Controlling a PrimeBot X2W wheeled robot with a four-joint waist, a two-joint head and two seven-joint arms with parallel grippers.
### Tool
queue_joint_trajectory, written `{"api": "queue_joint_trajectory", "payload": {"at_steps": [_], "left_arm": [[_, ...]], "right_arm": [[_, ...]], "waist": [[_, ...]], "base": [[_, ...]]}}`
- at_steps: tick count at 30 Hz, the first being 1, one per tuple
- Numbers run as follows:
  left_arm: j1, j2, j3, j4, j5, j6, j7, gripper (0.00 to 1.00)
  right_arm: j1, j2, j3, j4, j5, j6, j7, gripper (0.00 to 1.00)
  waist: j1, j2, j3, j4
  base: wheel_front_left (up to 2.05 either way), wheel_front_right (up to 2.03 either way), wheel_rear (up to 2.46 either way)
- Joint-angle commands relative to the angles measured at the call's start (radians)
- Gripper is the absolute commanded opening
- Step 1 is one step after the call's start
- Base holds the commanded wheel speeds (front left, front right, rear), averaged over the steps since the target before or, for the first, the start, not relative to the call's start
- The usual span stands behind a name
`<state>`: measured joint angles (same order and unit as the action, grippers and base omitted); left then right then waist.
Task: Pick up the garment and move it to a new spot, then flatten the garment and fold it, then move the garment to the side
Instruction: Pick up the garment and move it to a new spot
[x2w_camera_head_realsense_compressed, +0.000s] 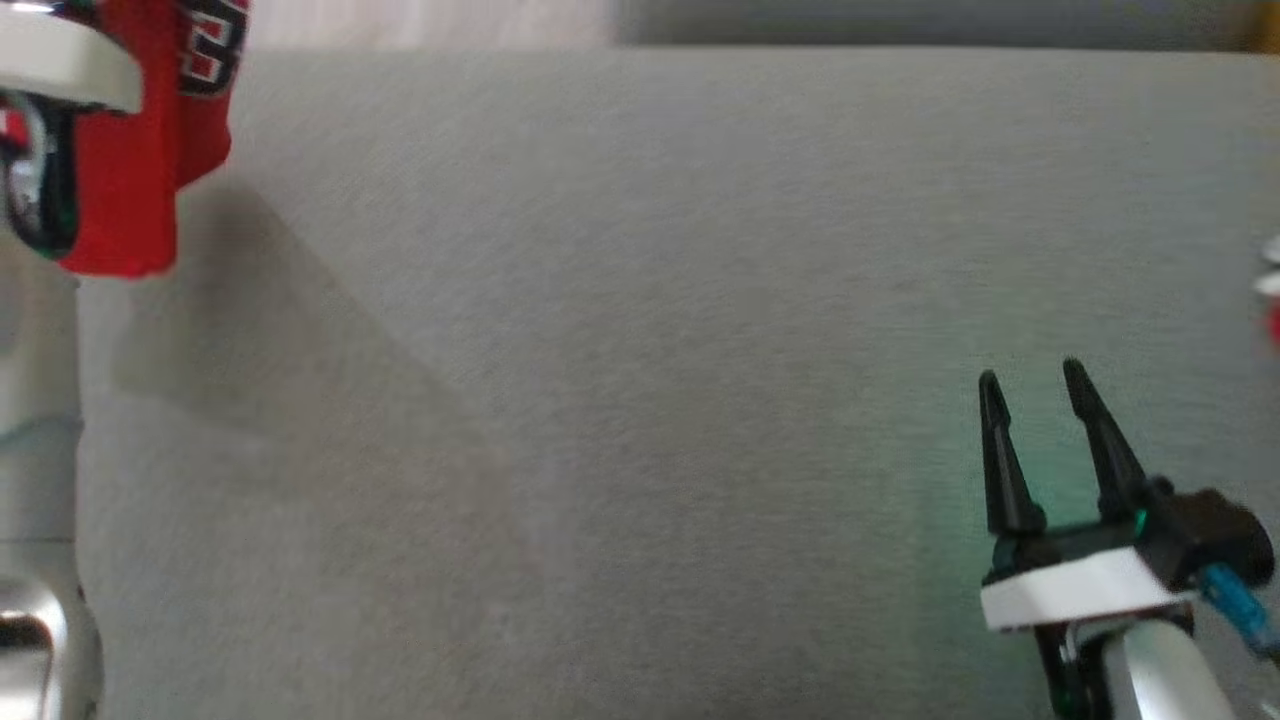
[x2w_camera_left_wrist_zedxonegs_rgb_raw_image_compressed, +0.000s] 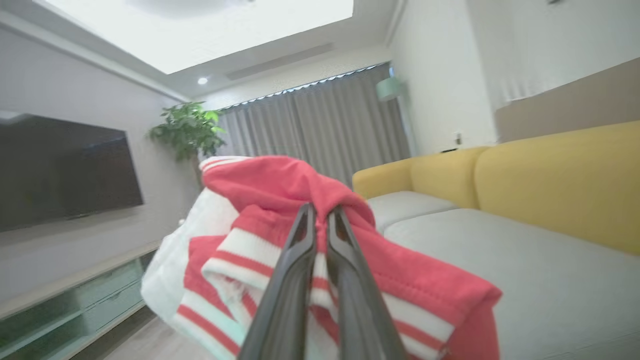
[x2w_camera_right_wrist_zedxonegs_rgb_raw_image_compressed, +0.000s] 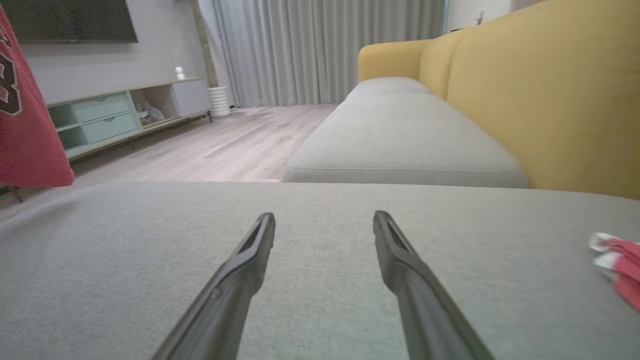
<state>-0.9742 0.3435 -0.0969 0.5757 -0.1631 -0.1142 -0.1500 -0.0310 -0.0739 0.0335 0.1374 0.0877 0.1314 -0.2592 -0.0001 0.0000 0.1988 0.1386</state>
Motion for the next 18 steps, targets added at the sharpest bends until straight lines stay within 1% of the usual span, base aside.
{"api": "queue_joint_trajectory", "payload": {"at_steps": [1,2,5,7,10,12,14,18], "left_arm": [[0.002,0.052,0.001,-0.109,0.0,-0.005,0.043,0.0],[0.002,0.052,0.001,-0.109,0.0,-0.005,0.043,0.0],[0.044,0.044,-0.025,-0.229,-0.023,-0.009,0.114,0.0],[0.071,0.037,-0.048,-0.304,-0.036,-0.01,0.163,0.0],[0.118,0.012,-0.112,-0.381,-0.045,-0.012,0.231,0.0],[0.152,-0.012,-0.169,-0.399,-0.042,-0.013,0.261,0.0],[0.189,-0.044,-0.231,-0.396,-0.034,-0.014,0.267,0.0],[0.28,-0.127,-0.367,-0.318,-0.009,-0.015,0.208,0.0]], "right_arm": [[0.012,0.009,0.015,-0.038,0.007,-0.001,-0.003,1.0],[0.012,0.009,0.015,-0.038,0.007,-0.001,-0.003,1.0],[0.046,0.016,0.01,-0.053,0.009,-0.001,-0.003,1.0],[0.058,0.018,0.01,-0.063,0.007,-0.001,-0.003,1.0],[0.063,0.019,0.0,-0.079,-0.001,-0.001,-0.003,1.0],[0.066,0.02,-0.011,-0.089,-0.003,-0.001,-0.003,1.0],[0.069,0.021,-0.012,-0.093,-0.003,-0.001,-0.003,1.0],[0.052,0.022,0.004,-0.099,0.0,-0.001,-0.003,1.0]], "waist": [[0.0001,0.0,-0.148,-0.161],[0.0001,0.0,-0.148,-0.161],[0.0001,0.0,-0.189,-0.231],[0.0001,0.0,-0.196,-0.271],[0.0001,0.0,-0.192,-0.312],[0.0001,0.0,-0.183,-0.333],[0.0001,0.0,-0.167,-0.351],[0.0001,0.0,-0.102,-0.384]], "base": [[0.0,0.0,0.0],[0.0,0.0,0.0],[0.0,0.0,0.0],[0.0,0.0,0.0],[0.0,0.0,0.0],[0.0,0.0,0.0],[0.0,0.0,0.0],[0.0,0.0,0.0]]}}
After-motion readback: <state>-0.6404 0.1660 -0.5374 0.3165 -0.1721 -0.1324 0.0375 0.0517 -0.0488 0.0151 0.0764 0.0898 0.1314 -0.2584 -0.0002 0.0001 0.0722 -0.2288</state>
